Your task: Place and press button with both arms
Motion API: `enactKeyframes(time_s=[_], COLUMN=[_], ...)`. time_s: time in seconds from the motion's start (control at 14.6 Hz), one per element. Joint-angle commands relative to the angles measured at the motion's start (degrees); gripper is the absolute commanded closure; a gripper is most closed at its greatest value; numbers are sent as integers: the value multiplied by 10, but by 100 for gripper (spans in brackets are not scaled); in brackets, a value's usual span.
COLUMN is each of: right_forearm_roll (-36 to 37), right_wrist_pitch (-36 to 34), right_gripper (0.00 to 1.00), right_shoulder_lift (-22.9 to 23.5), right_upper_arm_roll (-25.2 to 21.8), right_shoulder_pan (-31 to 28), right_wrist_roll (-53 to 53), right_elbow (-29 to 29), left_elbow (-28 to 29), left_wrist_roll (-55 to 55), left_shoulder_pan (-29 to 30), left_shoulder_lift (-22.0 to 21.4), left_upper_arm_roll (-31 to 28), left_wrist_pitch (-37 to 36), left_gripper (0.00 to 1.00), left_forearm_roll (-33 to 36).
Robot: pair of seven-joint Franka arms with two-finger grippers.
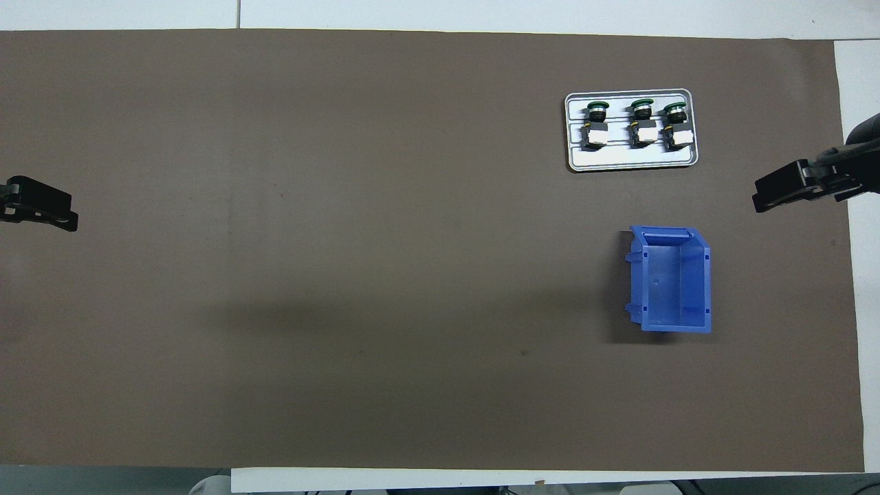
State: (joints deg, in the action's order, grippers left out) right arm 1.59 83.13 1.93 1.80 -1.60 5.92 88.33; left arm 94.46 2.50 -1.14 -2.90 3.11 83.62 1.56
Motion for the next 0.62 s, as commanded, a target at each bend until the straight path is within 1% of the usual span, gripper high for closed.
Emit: enactKeyframes(time_s=[0.0, 0.55], right_forearm_roll=[6, 4], right_wrist_pitch=[6, 1], right_gripper=[0, 0], right_shoulder_lift=[-11, -14], right_upper_arm_roll=[2, 0], right_shoulder_pan=[-2, -4], right_wrist_roll=[7, 7], right_elbow=[12, 11], left_elbow=[-1, -1], left_wrist_roll=[-2, 1], left_shoulder_pan=[-4, -4], left_shoulder_lift=[-5, -5], left_upper_arm_roll=[-2, -2], left_wrist_pitch=[-3, -3], left_gripper=[0, 0], left_forearm_roll=[9, 9])
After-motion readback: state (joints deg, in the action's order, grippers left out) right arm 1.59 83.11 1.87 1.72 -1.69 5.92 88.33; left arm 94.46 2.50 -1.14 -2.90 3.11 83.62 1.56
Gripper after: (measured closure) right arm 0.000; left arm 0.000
